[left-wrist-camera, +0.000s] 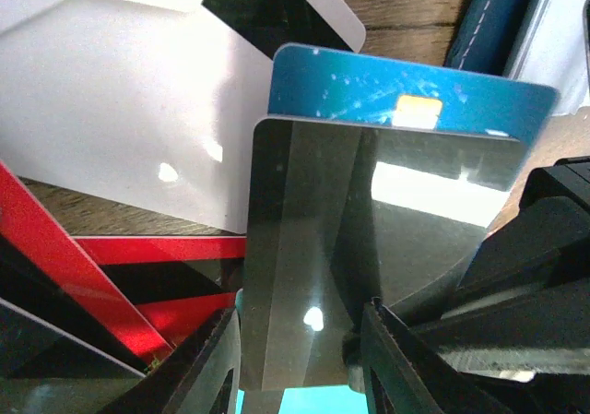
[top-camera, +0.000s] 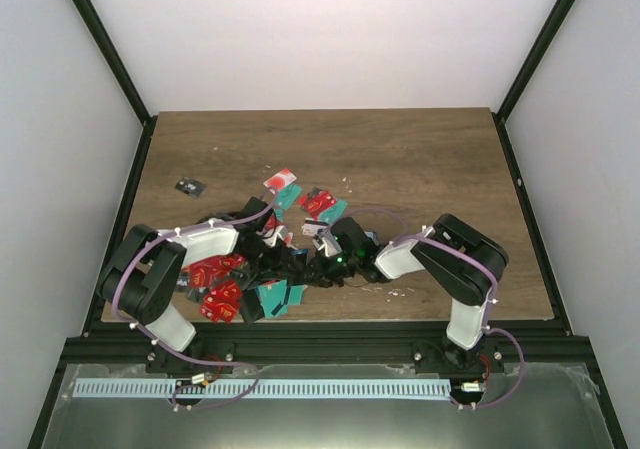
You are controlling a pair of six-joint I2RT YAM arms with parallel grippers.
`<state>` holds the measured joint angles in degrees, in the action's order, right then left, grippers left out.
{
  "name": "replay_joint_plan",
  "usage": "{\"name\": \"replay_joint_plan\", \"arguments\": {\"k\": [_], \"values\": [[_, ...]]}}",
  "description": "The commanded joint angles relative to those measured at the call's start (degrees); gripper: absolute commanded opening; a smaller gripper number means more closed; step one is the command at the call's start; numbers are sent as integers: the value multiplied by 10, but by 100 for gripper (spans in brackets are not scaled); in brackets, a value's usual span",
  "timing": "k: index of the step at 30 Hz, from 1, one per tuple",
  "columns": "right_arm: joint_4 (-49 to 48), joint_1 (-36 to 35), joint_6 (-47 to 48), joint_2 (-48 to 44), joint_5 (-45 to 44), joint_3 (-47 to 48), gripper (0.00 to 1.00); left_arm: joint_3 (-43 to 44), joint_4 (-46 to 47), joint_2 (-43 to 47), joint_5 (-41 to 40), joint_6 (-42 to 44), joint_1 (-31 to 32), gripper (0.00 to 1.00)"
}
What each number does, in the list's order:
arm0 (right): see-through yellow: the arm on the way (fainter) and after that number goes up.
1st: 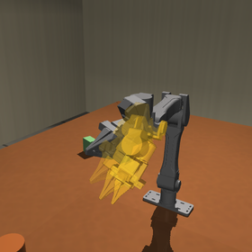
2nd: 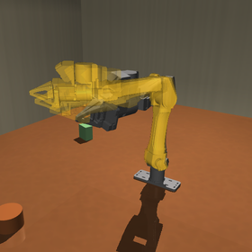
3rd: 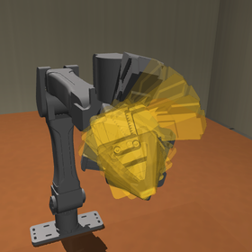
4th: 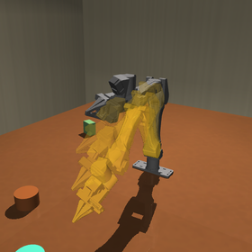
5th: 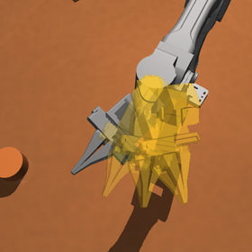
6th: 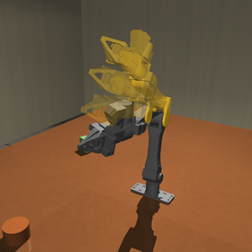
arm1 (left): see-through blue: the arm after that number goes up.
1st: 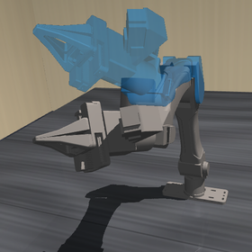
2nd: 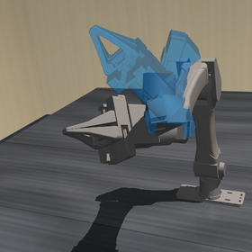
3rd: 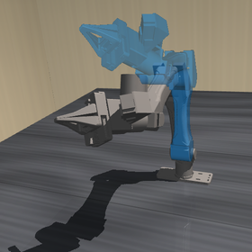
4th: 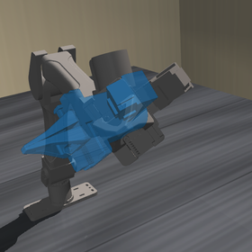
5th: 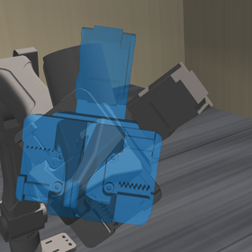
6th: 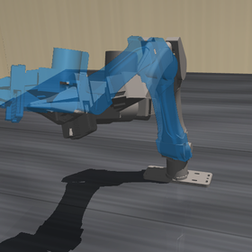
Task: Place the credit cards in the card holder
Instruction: Pick up the credit card from the center of the board.
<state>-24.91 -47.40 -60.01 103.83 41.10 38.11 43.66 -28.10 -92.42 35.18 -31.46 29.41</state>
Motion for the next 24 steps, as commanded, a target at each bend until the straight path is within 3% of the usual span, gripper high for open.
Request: {"name": "replay_joint_plan", "arguments": {"k": [1,9,14,24], "values": [[40,-1,15,17,-21,33,3,-11,-11,-15,-31,-6,6,38],[131,8,52,-20,-7,85,1,77,-99,88,-91,-5,-6,41],[157,39,102,-55,37,134,1,109,-142,164,-107,9,-46,43],[67,87,90,-53,175,174,1,28,-74,289,-12,-2,-106,53]]}}
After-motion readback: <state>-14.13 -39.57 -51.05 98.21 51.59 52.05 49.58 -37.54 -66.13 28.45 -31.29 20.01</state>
